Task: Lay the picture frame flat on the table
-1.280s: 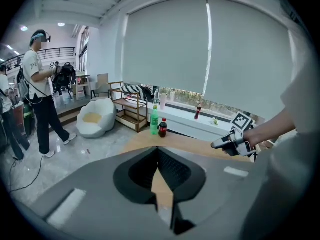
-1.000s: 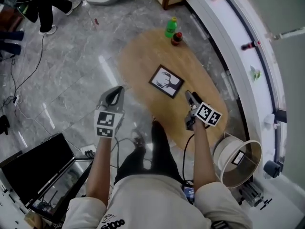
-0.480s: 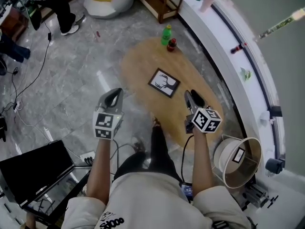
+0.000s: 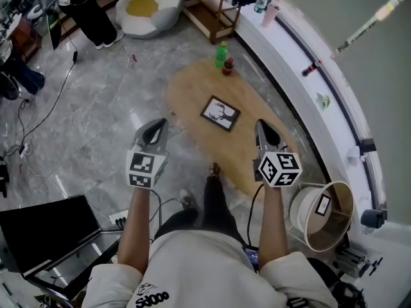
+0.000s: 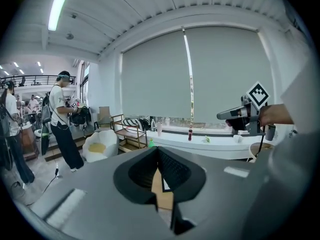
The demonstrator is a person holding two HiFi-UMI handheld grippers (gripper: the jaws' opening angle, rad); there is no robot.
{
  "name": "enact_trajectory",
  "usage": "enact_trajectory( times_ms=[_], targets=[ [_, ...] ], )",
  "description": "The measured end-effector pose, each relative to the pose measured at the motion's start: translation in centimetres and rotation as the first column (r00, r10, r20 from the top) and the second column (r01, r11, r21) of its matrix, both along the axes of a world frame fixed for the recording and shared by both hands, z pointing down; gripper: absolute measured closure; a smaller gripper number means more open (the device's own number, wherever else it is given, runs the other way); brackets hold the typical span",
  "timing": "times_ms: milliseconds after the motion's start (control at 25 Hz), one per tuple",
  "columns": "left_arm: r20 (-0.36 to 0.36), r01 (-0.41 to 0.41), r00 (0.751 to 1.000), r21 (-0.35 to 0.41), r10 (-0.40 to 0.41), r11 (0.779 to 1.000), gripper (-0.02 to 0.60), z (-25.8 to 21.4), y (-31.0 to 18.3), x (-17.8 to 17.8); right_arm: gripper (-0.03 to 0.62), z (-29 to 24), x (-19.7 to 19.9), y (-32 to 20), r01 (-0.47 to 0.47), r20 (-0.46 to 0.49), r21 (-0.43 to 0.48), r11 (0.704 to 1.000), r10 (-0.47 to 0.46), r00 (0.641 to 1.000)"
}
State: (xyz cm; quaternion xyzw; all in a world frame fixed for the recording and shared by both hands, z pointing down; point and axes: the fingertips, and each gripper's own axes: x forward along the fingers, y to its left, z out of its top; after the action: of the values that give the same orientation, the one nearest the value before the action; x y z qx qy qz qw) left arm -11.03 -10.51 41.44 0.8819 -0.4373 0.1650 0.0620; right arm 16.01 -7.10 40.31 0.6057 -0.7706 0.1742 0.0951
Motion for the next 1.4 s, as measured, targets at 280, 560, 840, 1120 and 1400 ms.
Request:
enact_trajectory(
  times_ms=[280,560,840,1120,1400],
  targets=[
    [0.009,-0.027,1.000,0.064,0.026,0.998,0.571,-2.9,2.3,-0.5,0.591,-4.7,-0.8,3.0,-0.009,-0.076,0.087,0.996,0.016,0.997],
    [-0.009,-0.057,0.998,0.153,0.059,0.987,0.571,-8.1,4.7,-0.8,0.591,-9.7,-3.2,5.7,0.027,-0.159,0.169,0.985,0.000,0.987],
    [0.027,-0.100,0.995,0.227,0.096,0.969,0.571,-12.1,6.6,-0.4,0.591,-14.0,-5.3,7.4,0.067,-0.191,0.235,0.970,-0.021,0.981],
    [0.030,-0.130,0.991,0.284,0.127,0.950,0.571,-15.3,7.7,-0.4,0.592,-17.7,-6.9,8.7,0.088,-0.217,0.286,0.954,-0.024,0.976],
    [0.020,-0.152,0.988,0.327,0.154,0.933,0.571,-17.9,8.6,-0.4,0.592,-19.7,-8.3,9.6,0.128,-0.254,0.313,0.941,-0.046,0.966]
  ],
)
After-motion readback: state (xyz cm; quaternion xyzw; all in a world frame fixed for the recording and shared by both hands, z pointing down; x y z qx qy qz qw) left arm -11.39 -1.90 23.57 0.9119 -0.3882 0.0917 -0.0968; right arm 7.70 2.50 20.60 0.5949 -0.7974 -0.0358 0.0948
